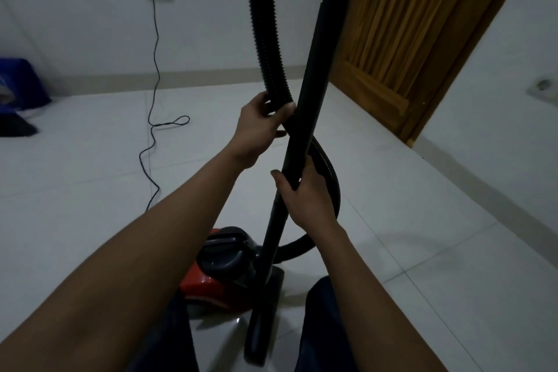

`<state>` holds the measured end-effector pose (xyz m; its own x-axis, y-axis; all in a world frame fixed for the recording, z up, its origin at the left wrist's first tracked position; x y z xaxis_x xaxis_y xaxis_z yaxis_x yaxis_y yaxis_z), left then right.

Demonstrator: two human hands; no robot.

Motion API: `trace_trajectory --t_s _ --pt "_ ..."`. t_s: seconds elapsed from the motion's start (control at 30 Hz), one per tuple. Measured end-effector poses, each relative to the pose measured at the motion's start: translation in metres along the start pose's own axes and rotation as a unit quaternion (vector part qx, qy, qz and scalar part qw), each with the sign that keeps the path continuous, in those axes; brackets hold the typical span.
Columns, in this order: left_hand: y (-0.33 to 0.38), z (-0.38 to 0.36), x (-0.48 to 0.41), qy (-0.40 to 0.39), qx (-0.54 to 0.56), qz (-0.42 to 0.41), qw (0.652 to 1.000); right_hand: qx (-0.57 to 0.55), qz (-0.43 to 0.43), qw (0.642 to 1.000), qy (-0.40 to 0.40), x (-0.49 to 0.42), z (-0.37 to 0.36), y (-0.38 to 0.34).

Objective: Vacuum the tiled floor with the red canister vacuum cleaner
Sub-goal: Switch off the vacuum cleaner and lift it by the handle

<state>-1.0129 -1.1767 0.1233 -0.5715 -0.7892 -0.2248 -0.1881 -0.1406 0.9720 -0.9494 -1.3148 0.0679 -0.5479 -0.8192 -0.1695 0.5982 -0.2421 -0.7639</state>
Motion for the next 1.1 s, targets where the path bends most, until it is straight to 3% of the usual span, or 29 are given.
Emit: trace_trajectory --t_s 0.1,0.2,0.4,0.53,0.63,0.87,0.93,1.03,1.1 --pt "-0.010 0.026 0.007 0.024 -0.084 0.015 0.996 -0.007 0.002 1.000 -0.012 0.002 -0.002 -0.003" --pt "-0.065 0.060 0.032 0.062 -0.166 0.094 0.980 -0.020 0.010 1.000 0.001 0.003 -0.005 -0.001" --pt "-0.174 0.110 0.102 0.099 -0.351 0.320 0.874 -0.004 0.014 1.000 -0.009 0.002 -0.004 -0.005" --pt "-0.238 0.138 0.123 0.126 -0.323 0.457 0.820 -0.004 0.018 1.000 -0.005 -0.001 -0.012 -0.005" --pt "-0.289 0.150 0.128 0.058 -0.324 0.430 0.840 -0.008 0.030 1.000 -0.002 -0.002 -0.016 -0.005" --pt "-0.424 0.213 0.117 0.134 -0.287 0.439 0.841 -0.007 0.039 0.999 -0.005 -0.012 -0.021 -0.002" --pt "-0.407 0.204 0.118 0.139 -0.292 0.427 0.844 -0.008 0.042 0.999 -0.004 -0.014 -0.022 0.000" --pt "-0.293 0.152 0.132 0.126 -0.285 0.407 0.859 -0.005 0.042 0.999 0.001 -0.017 -0.024 0.002" --pt "-0.268 0.136 0.134 0.114 -0.293 0.380 0.870 -0.005 0.043 0.999 0.004 -0.019 -0.025 0.002"
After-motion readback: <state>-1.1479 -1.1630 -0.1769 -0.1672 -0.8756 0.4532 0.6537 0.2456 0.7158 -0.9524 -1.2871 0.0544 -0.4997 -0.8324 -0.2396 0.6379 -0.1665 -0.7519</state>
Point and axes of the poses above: each hand's wrist, its own x-axis away from the middle knuckle, its own z-axis out of the back of the hand, y = z × x, the point moved 3 cm from there along -x, towards the middle knuckle, and after that the axes turned 2 degrees about x, right-handed, at the moved point
